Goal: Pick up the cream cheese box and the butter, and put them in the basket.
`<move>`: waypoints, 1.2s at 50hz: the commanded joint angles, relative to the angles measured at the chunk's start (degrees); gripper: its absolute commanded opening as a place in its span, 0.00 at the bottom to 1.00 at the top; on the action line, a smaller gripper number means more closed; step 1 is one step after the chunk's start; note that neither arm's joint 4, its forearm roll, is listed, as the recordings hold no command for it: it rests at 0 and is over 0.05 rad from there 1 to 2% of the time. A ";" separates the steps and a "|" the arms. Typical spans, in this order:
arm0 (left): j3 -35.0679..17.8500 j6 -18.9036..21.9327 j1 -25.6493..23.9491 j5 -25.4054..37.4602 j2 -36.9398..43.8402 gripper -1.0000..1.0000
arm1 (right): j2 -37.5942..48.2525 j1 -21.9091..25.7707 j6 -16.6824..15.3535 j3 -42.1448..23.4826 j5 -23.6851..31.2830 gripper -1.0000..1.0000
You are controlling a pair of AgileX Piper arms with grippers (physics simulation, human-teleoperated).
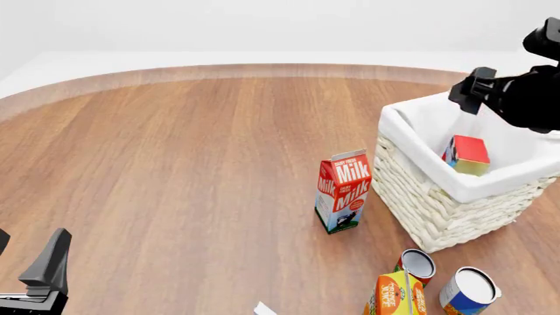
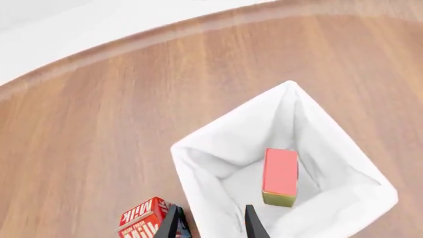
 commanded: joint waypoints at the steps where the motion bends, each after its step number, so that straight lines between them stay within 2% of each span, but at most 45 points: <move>1: 0.00 0.00 0.00 0.00 0.00 1.00 | -2.48 6.22 -1.39 -4.13 4.81 1.00; 4: 0.00 0.00 0.00 0.00 0.00 1.00 | -2.83 8.60 -1.88 -5.47 5.99 1.00; 8: 0.00 0.00 0.00 0.00 0.00 1.00 | -2.83 8.60 -1.88 -5.48 6.00 1.00; 10: 0.00 0.00 0.00 0.00 0.00 1.00 | -3.34 14.37 -2.90 -8.28 8.38 1.00; 21: 0.00 0.00 0.00 0.00 0.00 1.00 | -2.27 22.59 -3.76 -10.52 10.09 1.00; 24: 0.00 0.00 0.00 0.00 0.00 1.00 | -1.93 23.13 -3.93 -10.82 10.11 1.00; 25: 0.00 0.00 0.00 0.00 0.00 1.00 | -0.48 26.12 -3.62 -11.08 9.26 1.00; 28: 0.00 0.00 0.00 0.00 0.00 1.00 | 0.32 27.30 -3.82 -11.29 8.86 1.00; 31: 0.00 0.00 0.00 0.00 0.00 1.00 | 2.02 30.71 -3.23 -11.94 7.83 1.00; 50: 0.00 0.00 0.00 0.00 0.00 1.00 | 4.22 37.58 -2.41 -10.71 6.50 1.00; 60: 0.00 0.00 0.00 0.00 0.00 1.00 | 7.11 44.07 -1.29 -10.57 5.76 1.00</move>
